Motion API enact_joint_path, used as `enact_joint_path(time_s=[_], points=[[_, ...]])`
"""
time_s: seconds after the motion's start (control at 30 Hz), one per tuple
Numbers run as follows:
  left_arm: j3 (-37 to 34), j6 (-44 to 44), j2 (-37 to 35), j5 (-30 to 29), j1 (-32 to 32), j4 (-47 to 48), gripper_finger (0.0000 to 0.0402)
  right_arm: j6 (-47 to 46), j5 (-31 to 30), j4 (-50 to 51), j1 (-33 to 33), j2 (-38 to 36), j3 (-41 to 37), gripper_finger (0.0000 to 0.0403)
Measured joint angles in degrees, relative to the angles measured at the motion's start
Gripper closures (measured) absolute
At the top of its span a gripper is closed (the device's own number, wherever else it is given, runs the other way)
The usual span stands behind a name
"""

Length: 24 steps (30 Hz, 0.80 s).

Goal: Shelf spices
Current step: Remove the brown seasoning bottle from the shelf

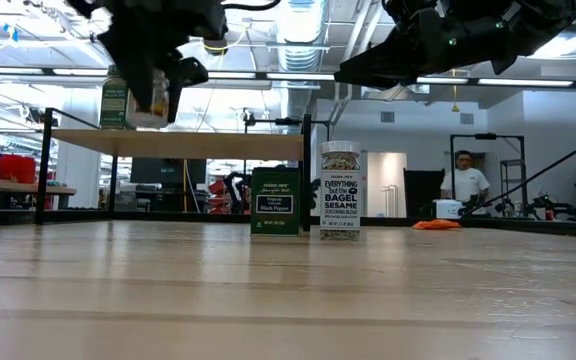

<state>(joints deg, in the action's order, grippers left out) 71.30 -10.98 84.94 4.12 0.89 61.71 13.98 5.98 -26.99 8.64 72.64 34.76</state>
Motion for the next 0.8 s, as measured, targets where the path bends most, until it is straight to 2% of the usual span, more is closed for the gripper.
enact_joint_path(time_s=[0.13,0.3,0.4,0.8], points=[[-4.3,-2.0,-0.1,-0.8,3.3,-3.5,0.0240,0.0,0.0,0.1,0.0,0.0,0.0,0.0143],[-10.1,0.6,-0.1,-7.4,4.6,-13.3,0.0240,-0.2,0.0,0.1,-0.1,0.0,0.0,0.0143],[-13.5,2.1,-0.1,-7.1,4.6,-19.0,0.0240,-0.5,0.0,0.1,-0.4,0.0,0.0,0.0143],[-22.0,5.4,-0.1,-7.3,3.6,-25.2,0.0240,-0.5,0.0,0.0,-0.9,0.0,0.0,0.0143]])
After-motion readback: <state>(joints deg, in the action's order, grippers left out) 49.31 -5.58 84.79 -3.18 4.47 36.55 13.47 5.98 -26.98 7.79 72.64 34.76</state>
